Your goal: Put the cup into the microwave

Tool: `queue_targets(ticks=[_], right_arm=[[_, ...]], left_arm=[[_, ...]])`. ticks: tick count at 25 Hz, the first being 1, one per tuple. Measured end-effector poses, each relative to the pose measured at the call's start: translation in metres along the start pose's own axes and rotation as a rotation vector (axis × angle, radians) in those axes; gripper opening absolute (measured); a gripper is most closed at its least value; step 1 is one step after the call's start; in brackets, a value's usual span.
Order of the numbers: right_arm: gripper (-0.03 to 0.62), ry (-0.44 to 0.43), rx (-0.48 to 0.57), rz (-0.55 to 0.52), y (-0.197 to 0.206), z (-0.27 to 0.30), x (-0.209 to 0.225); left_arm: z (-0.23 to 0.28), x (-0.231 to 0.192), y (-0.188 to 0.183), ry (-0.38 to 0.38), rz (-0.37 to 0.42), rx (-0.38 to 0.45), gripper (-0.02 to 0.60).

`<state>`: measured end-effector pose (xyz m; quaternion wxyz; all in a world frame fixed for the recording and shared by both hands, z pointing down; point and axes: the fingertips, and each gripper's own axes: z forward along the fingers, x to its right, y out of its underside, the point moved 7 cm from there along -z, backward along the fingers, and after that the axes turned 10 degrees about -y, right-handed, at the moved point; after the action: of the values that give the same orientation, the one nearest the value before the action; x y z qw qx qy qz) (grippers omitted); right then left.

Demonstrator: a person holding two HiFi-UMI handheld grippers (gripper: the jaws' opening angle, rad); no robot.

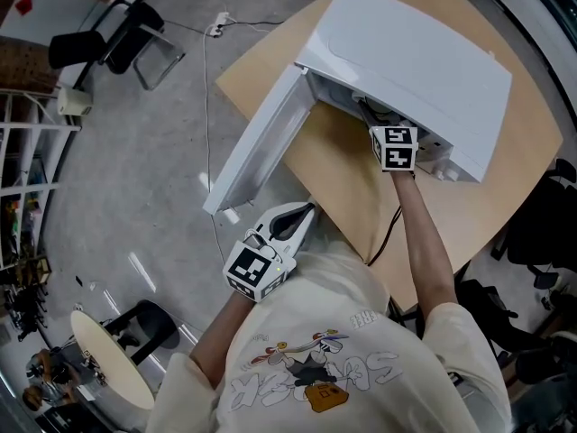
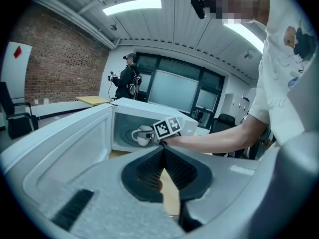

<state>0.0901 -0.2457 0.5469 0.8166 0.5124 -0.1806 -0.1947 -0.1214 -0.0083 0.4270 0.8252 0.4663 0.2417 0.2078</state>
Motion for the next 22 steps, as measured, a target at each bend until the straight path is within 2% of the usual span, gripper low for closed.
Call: queue_targets(ticks=[4,9,14,18,22], right_arm=[[0.391,0.026,0.030,0.052,0.003,0.004,0.008],[0.391,0.070,0.048,0.033,0.003,0.006,0.013],[0.391,0.051,0.064,0.075,0.007,0.008,0.014],[0.437,0.044,0.060,0.081,0.012,0.008,0.014],[0.454,0.034,0.077,0.067,0.008,0.001,0.008]], left_arm=[[0.002,-0.004,0.000,-0.004,-0.005,-0.004,0.003],[0.005,-0.006,-0.001,-0.001,-0.006,-0.009,0.003],[0.005,-0.007,0.000,-0.003,-0.008,-0.010,0.003],[0.003,-0.005,0.001,-0.006,-0.009,-0.009,0.003],[0.001,-0.006,0.003,-0.012,-0.015,-0.002,0.003]])
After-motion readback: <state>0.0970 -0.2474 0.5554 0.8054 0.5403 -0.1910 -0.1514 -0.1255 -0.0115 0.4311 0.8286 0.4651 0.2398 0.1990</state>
